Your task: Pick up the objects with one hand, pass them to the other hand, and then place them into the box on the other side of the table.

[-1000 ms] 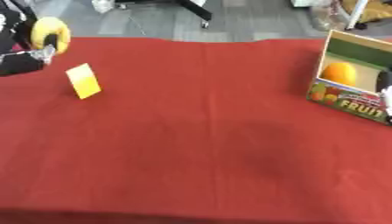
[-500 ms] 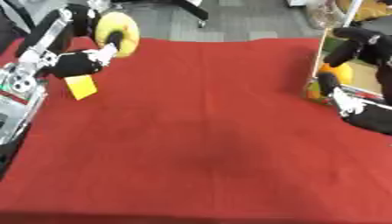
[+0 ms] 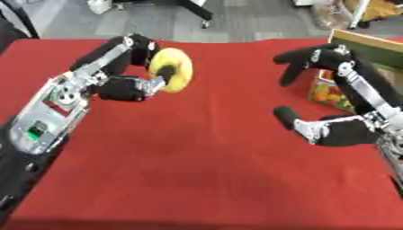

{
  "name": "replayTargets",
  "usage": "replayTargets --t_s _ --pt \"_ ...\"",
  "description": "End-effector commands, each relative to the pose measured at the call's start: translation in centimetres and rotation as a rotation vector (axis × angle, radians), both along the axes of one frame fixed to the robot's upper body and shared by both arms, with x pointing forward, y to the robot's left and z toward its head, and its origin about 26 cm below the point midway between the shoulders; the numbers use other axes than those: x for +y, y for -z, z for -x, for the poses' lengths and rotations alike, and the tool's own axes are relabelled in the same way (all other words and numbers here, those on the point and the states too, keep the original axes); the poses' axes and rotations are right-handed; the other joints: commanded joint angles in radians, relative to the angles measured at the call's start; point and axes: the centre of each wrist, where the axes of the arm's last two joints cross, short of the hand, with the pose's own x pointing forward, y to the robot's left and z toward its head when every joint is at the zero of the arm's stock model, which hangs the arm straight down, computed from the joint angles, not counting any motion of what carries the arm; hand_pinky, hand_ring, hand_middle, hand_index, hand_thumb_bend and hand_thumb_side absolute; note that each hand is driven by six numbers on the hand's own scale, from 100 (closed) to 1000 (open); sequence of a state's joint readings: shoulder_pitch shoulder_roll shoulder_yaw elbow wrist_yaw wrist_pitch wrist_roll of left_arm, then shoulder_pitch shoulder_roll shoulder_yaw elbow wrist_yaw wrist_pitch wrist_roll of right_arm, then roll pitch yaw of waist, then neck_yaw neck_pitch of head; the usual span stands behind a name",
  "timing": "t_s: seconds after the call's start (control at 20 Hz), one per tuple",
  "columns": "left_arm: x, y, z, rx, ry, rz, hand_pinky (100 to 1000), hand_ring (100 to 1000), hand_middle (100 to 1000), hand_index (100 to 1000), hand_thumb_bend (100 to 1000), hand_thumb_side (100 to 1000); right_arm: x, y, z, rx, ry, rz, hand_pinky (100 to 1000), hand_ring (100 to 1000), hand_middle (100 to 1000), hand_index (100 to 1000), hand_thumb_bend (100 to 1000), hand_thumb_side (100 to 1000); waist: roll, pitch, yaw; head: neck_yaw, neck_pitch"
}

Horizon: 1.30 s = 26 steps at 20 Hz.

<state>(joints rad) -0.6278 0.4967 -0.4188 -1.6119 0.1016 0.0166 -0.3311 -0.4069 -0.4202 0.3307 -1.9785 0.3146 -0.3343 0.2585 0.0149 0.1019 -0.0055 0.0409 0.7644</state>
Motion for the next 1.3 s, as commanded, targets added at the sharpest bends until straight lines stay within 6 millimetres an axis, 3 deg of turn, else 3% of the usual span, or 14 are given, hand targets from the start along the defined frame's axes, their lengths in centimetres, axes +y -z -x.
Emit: replayTargets --t_s 0.05,0.75,1.3 --pt "-0.9 -0.6 -0.1 0.014 0.041 0.007 496 504 423 504 114 255 0.5 -0.9 0.3 -0.037 -0.03 0.068 506 544 468 803 345 427 -0.009 -0.002 0.002 -0.005 0.006" --pt "-3.3 0.4 0.4 0.058 0.15 -0.043 508 517 436 516 110 258 1.9 -1.1 0.5 -0.028 -0.048 0.236 489 530 453 816 385 452 -0.008 -0.001 0.001 -0.007 0.006" --pt "-3.9 1.1 0.7 0.097 0.179 -0.025 508 517 433 513 105 258 2.1 -1.5 0.5 -0.103 0.082 0.245 452 497 415 803 375 436 -0.005 -0.002 -0.002 -0.011 0.006"
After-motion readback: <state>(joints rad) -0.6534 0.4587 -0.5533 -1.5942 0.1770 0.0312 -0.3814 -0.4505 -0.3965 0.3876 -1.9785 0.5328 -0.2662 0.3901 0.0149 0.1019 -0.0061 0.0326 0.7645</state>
